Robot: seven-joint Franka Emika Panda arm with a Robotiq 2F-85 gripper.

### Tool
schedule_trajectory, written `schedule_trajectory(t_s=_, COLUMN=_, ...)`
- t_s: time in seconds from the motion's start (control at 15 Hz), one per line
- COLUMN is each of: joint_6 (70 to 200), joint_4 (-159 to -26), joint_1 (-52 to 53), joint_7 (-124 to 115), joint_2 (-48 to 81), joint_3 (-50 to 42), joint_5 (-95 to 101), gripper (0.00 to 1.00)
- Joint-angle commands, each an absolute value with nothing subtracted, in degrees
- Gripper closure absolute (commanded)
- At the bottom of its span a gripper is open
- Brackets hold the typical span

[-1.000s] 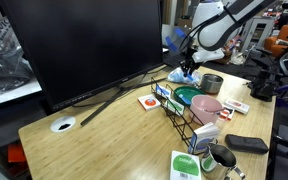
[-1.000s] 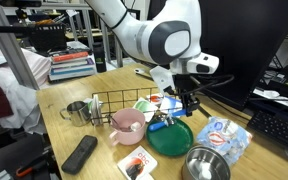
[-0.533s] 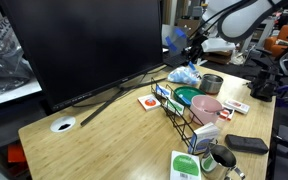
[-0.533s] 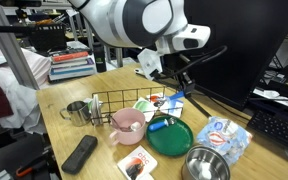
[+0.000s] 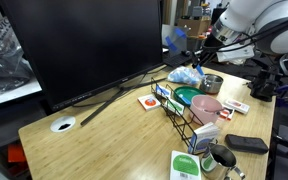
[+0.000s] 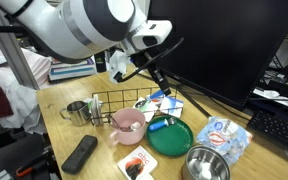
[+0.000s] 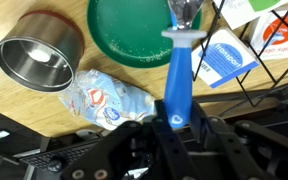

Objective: Pick up the blue spoon and place it in the pink cup

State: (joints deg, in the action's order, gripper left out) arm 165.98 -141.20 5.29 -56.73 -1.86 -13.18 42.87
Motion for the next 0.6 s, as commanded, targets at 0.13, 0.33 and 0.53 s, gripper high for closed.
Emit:
schedule_trajectory(t_s=0.13, joint_6=165.7, joint_4=-143.1, joint_1=4.9, joint_7=-77.6, joint_2=-4.0, joint_3=-12.2, joint_5=63.7, gripper=0.93)
schedule_trajectory(t_s=0.33, joint_6=164.3, joint_4=-143.9, joint_1=5.7, joint_7=-88.5, joint_2=-3.5, joint_3=-11.1, joint_5=71.5, gripper=0.93)
schedule_trajectory(t_s=0.53, joint_6=161.7, joint_4=-144.2, joint_1=6.6, joint_7=-100.0, joint_2=-2.4, joint_3=-9.7, joint_5=79.0, gripper=0.93)
